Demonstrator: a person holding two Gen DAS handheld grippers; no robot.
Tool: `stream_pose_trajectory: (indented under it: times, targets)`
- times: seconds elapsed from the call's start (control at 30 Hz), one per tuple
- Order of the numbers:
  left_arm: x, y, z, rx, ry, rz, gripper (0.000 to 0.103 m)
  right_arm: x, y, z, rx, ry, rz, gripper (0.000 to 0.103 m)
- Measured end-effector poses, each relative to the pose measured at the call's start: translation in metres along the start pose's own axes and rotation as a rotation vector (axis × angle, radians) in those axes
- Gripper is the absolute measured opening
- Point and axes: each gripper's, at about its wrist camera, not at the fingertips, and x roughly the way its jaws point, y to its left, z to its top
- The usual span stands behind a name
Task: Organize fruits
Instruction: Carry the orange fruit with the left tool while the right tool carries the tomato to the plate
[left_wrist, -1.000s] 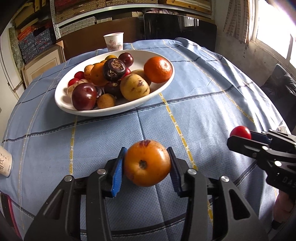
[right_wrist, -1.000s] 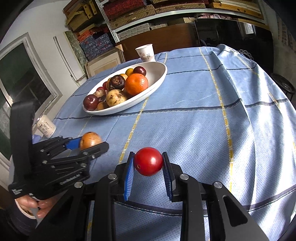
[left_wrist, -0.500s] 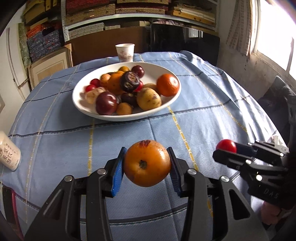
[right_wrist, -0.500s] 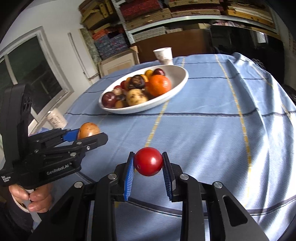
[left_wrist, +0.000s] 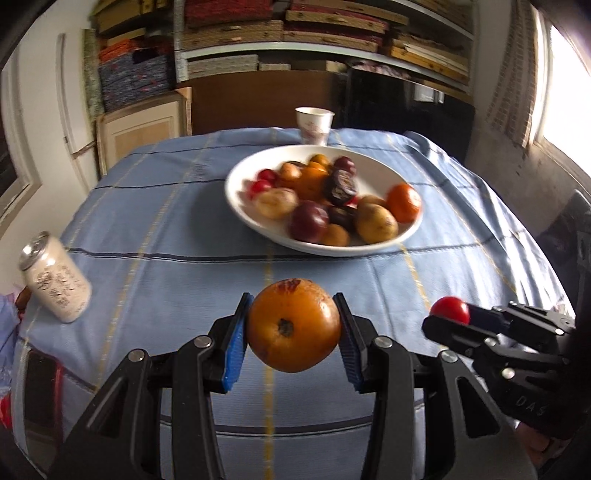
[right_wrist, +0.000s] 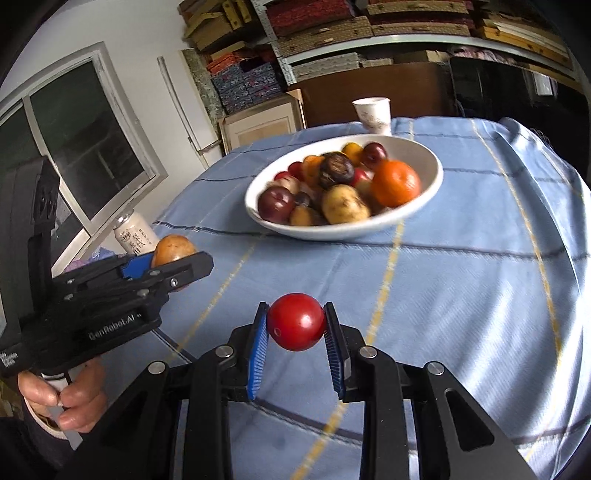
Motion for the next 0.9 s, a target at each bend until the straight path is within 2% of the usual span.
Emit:
stream_pose_trajectory:
  times: [0.3,0.43,0.63,0.9]
  targets:
    - [-0.012,0.037,0.007,-0.089,-0.032,0.055,0.043,0.01,0.016,0.046,0.002,-0.052,0.007,0.03]
    - [-0.017,0.048,0.011,-0.113,-0.036,0.033,0.043,0.009,0.018,0.062,-0.005,-0.076,0.0,0.03]
    - [-0.018,0.06,0.016,-0.161,-0.039,0.032,0.043,0.013,0.01,0.09,-0.012,-0.132,-0.055,0.03]
    - [-0.014,0.055,0.019,-0.152,-0.033,0.032,0.043,0.055,-0.026,0.128,0.063,-0.161,-0.158,0.03]
